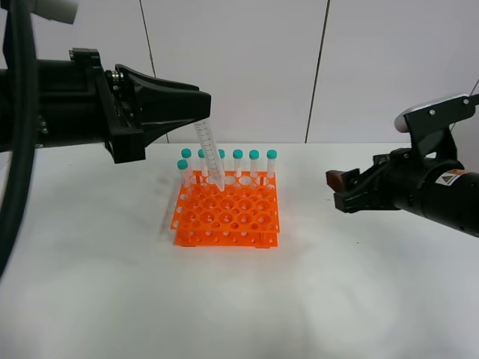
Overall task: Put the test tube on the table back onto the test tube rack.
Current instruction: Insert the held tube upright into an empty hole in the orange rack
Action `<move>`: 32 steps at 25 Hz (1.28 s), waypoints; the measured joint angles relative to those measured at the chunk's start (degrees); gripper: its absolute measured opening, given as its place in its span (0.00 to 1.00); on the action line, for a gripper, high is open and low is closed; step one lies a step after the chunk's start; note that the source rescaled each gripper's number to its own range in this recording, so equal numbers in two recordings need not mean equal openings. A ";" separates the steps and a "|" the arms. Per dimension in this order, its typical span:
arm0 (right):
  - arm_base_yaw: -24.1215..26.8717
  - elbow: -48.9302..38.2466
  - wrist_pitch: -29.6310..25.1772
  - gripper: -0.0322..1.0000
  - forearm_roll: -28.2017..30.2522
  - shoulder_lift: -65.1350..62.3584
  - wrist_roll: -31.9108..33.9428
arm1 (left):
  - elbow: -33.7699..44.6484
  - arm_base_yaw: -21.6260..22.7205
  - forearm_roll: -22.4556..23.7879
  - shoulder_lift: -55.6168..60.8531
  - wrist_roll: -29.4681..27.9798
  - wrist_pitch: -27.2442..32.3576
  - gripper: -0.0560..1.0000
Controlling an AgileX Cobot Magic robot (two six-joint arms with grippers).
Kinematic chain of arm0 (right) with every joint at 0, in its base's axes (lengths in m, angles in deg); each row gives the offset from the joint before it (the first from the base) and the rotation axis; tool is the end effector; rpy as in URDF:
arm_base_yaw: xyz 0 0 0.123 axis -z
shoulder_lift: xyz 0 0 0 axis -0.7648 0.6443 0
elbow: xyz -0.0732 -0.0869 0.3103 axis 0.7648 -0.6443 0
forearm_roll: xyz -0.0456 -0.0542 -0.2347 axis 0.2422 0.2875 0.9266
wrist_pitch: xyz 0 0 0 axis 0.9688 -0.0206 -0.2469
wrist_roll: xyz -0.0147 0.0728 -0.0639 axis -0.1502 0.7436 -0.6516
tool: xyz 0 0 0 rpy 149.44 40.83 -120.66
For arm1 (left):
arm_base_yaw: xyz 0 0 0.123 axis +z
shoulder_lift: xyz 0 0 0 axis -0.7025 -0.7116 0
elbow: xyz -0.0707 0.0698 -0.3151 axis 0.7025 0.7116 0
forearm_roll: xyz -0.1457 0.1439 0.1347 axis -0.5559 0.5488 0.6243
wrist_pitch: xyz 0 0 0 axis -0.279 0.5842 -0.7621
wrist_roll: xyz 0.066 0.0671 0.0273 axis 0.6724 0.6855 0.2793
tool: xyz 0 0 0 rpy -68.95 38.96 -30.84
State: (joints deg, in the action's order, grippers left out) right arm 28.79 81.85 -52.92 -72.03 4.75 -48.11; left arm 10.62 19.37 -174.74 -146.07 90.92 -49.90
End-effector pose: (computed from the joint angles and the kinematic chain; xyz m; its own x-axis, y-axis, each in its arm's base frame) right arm 0.2032 0.0673 0.2793 -0.3600 -0.2538 -0.8978 -0.3091 0.9404 -0.1419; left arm 0.1886 -0.1427 0.3809 -0.2324 0.0393 -0.9718 0.7949 0.5834 -0.1665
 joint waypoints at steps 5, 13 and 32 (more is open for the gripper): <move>7.98 0.82 -4.82 0.93 -0.20 0.00 0.18 | 0.00 0.00 0.00 0.00 0.00 0.00 0.05; 16.57 10.40 -28.19 0.93 8.95 0.05 3.16 | 0.00 0.00 1.29 0.00 0.00 0.00 0.05; 27.32 37.05 -59.11 0.93 8.52 -3.17 10.11 | 0.00 0.00 1.29 0.00 0.00 0.00 0.05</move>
State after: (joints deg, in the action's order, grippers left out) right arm 56.11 118.91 -112.03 -63.51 1.58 -38.00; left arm 10.62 19.37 -173.45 -146.07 90.92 -49.90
